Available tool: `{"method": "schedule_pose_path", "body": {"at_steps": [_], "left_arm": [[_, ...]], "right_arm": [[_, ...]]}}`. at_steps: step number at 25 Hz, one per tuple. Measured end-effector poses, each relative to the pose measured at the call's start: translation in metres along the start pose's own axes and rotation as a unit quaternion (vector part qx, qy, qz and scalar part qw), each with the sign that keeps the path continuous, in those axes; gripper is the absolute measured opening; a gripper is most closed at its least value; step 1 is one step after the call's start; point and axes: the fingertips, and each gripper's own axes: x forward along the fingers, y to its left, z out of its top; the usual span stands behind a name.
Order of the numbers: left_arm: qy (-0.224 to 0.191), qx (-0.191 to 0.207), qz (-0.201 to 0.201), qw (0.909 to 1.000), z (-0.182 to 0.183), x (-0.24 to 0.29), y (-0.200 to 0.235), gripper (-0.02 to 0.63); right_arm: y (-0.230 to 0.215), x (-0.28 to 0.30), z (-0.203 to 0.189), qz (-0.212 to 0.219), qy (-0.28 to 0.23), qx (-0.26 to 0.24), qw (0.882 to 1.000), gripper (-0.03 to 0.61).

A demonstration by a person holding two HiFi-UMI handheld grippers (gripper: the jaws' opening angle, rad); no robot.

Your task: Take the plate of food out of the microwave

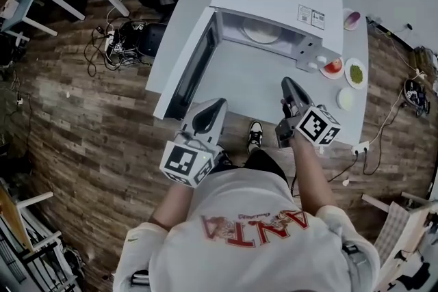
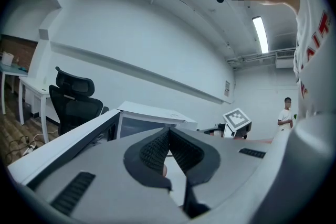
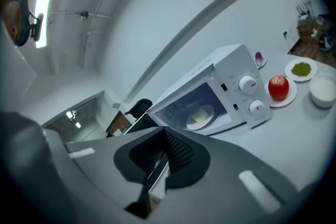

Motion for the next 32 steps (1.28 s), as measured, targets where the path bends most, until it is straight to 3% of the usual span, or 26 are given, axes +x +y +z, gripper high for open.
{"method": "schedule_pose_path", "body": {"at_steps": [6, 7, 10, 15, 26, 32], "left_arm": [[0.012, -0.007, 0.023, 0.9996, 0.005, 0.026, 0.010, 0.009], [0.015, -0.011, 0.027, 0.9995, 0.006, 0.031, 0.012, 0.009], [0.019, -0.013, 0.033, 0.9992, 0.007, 0.044, 0.015, 0.009], [0.023, -0.020, 0.047, 0.9984, 0.003, 0.063, 0.024, 0.009], [0.034, -0.036, 0.064, 0.9967, -0.008, 0.075, 0.040, 0.009], [0.038, -0.028, 0.067, 0.9966, -0.012, 0.071, 0.041, 0.009]], "right_arm": [[-0.051, 0.060, -0.001, -0.012, -0.010, 0.129, 0.992, 0.003], [-0.058, 0.070, -0.004, -0.012, -0.009, 0.152, 0.988, 0.004], [-0.079, 0.096, -0.011, -0.018, -0.009, 0.213, 0.977, 0.087], [-0.112, 0.131, -0.022, -0.044, -0.021, 0.287, 0.957, 0.083], [-0.147, 0.178, -0.034, -0.084, -0.040, 0.346, 0.934, 0.063], [-0.152, 0.187, -0.034, -0.100, -0.041, 0.350, 0.930, 0.056]]}}
